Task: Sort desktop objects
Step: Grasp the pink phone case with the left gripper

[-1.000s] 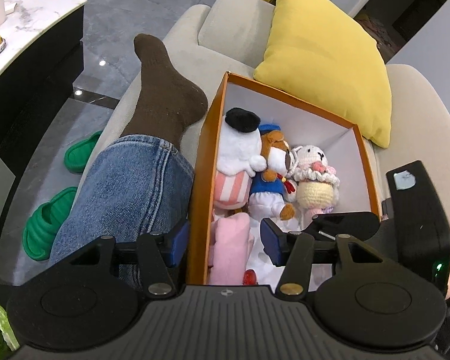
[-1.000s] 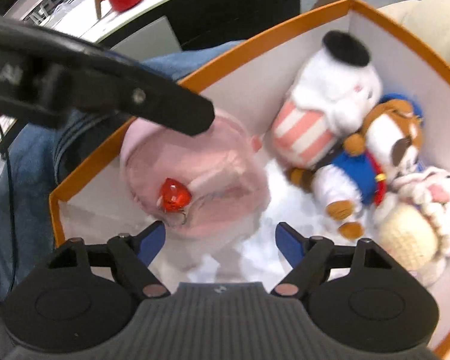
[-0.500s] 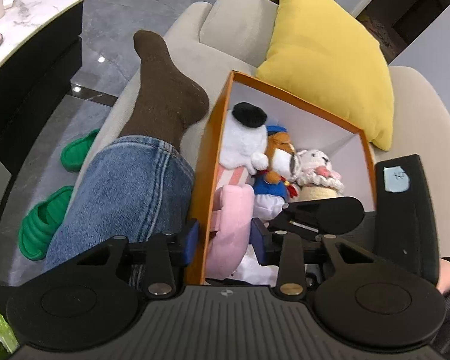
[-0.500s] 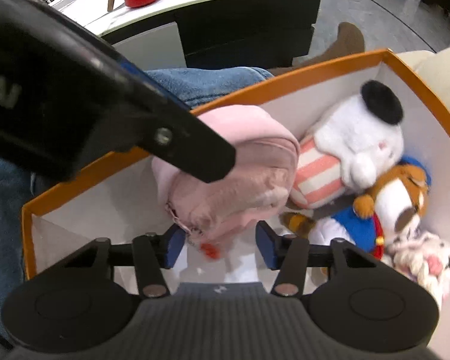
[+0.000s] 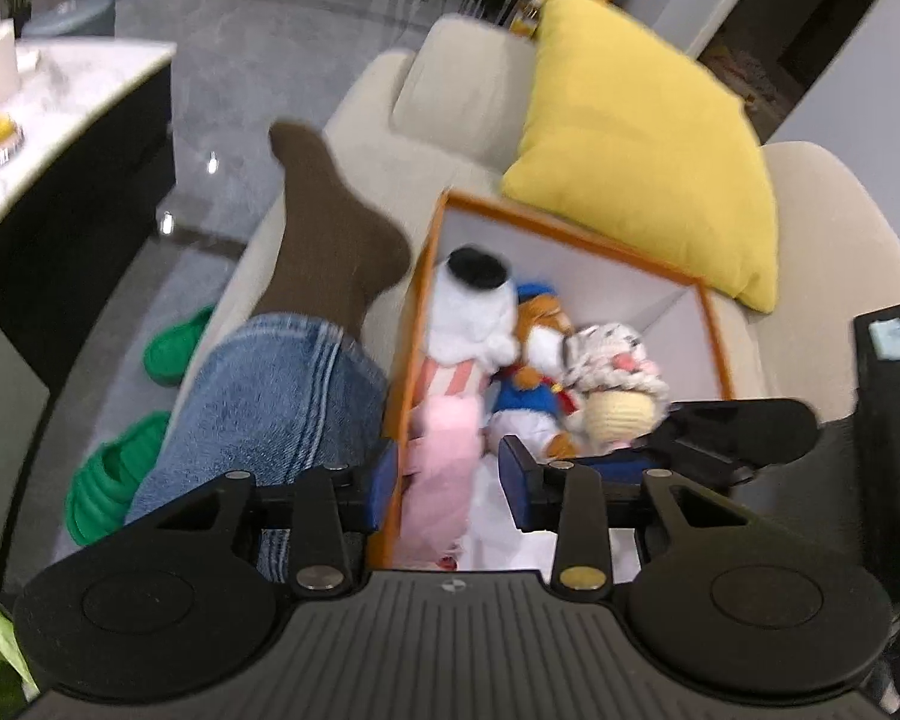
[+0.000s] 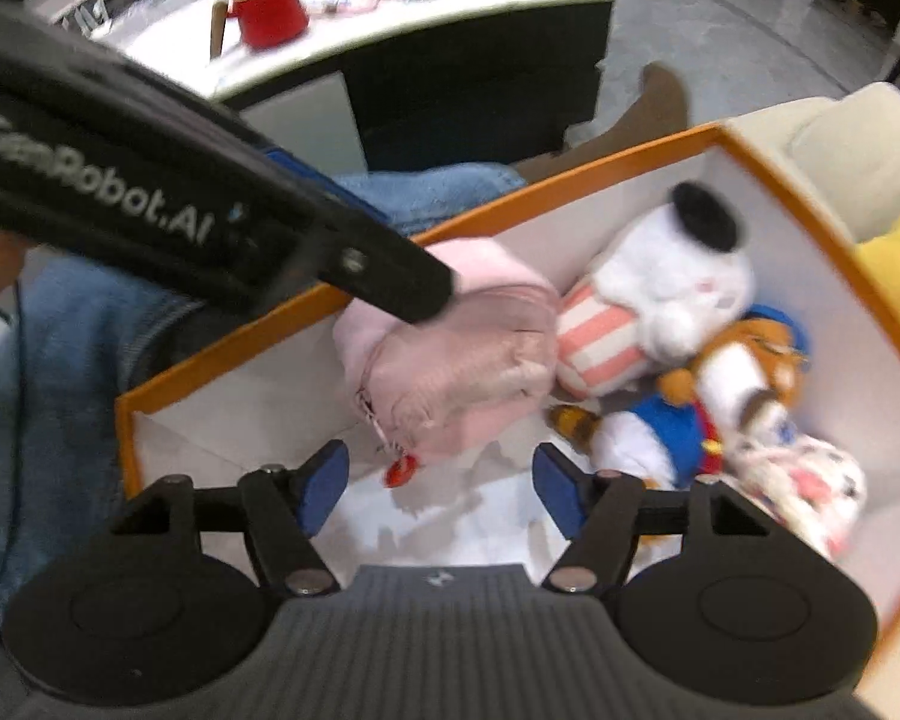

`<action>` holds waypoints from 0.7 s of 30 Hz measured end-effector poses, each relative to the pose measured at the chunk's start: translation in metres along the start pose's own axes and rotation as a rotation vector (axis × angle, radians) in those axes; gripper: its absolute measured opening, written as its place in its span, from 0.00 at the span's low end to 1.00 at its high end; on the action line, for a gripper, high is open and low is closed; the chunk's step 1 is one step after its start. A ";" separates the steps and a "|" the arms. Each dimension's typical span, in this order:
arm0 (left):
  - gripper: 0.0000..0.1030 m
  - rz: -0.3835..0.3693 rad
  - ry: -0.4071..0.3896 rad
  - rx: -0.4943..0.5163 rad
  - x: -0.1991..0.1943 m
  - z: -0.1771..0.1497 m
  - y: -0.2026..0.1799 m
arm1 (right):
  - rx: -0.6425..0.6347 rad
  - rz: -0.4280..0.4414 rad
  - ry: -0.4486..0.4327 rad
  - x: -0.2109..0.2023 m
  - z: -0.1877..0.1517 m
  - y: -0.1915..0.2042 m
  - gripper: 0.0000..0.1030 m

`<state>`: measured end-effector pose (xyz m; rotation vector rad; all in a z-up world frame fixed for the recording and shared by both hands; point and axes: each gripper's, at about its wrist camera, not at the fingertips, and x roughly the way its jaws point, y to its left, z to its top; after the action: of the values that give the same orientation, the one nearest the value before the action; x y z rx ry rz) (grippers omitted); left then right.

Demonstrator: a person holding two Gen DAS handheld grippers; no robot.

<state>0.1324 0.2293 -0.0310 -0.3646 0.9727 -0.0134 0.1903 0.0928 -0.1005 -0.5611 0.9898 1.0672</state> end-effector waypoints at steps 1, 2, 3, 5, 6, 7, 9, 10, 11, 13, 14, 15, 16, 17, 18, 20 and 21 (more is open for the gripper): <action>0.40 -0.003 -0.018 0.021 -0.008 -0.002 -0.008 | 0.022 -0.014 -0.028 -0.017 -0.007 -0.003 0.67; 0.40 -0.008 -0.033 0.044 -0.015 -0.004 -0.016 | 0.045 -0.028 -0.054 -0.032 -0.014 -0.007 0.67; 0.40 -0.014 -0.045 0.065 -0.020 -0.006 -0.025 | 0.066 -0.040 -0.075 -0.046 -0.021 -0.011 0.67; 0.40 -0.035 -0.060 0.106 -0.029 -0.012 -0.045 | 0.135 -0.081 -0.125 -0.078 -0.041 -0.024 0.66; 0.40 -0.050 -0.062 0.126 -0.032 -0.014 -0.056 | 0.171 -0.103 -0.144 -0.093 -0.056 -0.031 0.66; 0.40 -0.066 -0.063 0.146 -0.034 -0.016 -0.067 | 0.211 -0.130 -0.159 -0.112 -0.065 -0.031 0.66; 0.40 -0.099 -0.062 0.196 -0.036 -0.022 -0.092 | 0.288 -0.197 -0.181 -0.148 -0.082 -0.052 0.66; 0.40 -0.119 -0.059 0.220 -0.035 -0.025 -0.105 | 0.323 -0.230 -0.187 -0.162 -0.098 -0.057 0.65; 0.40 -0.138 -0.053 0.242 -0.032 -0.028 -0.118 | 0.359 -0.260 -0.189 -0.173 -0.112 -0.064 0.65; 0.40 -0.173 -0.034 0.285 -0.025 -0.033 -0.143 | 0.448 -0.309 -0.179 -0.189 -0.146 -0.070 0.65; 0.40 -0.184 -0.026 0.303 -0.020 -0.035 -0.153 | 0.484 -0.327 -0.173 -0.189 -0.160 -0.075 0.64; 0.40 -0.196 -0.014 0.321 -0.014 -0.037 -0.164 | 0.520 -0.342 -0.164 -0.192 -0.170 -0.081 0.61; 0.40 -0.212 -0.001 0.340 -0.007 -0.039 -0.177 | 0.564 -0.361 -0.150 -0.197 -0.185 -0.087 0.59; 0.40 -0.223 0.011 0.356 0.000 -0.040 -0.187 | 0.592 -0.369 -0.139 -0.210 -0.197 -0.093 0.58; 0.40 -0.235 0.024 0.377 0.007 -0.043 -0.197 | 0.625 -0.382 -0.129 -0.214 -0.206 -0.099 0.58; 0.40 -0.235 0.047 0.421 0.024 -0.050 -0.216 | 0.683 -0.404 -0.105 -0.219 -0.226 -0.110 0.56; 0.40 -0.228 0.063 0.453 0.034 -0.054 -0.227 | 0.702 -0.410 -0.095 -0.219 -0.233 -0.115 0.56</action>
<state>0.1423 -0.0052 -0.0154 -0.0552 0.9552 -0.4480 0.1731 -0.2388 -0.0265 -0.1181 1.0309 0.3351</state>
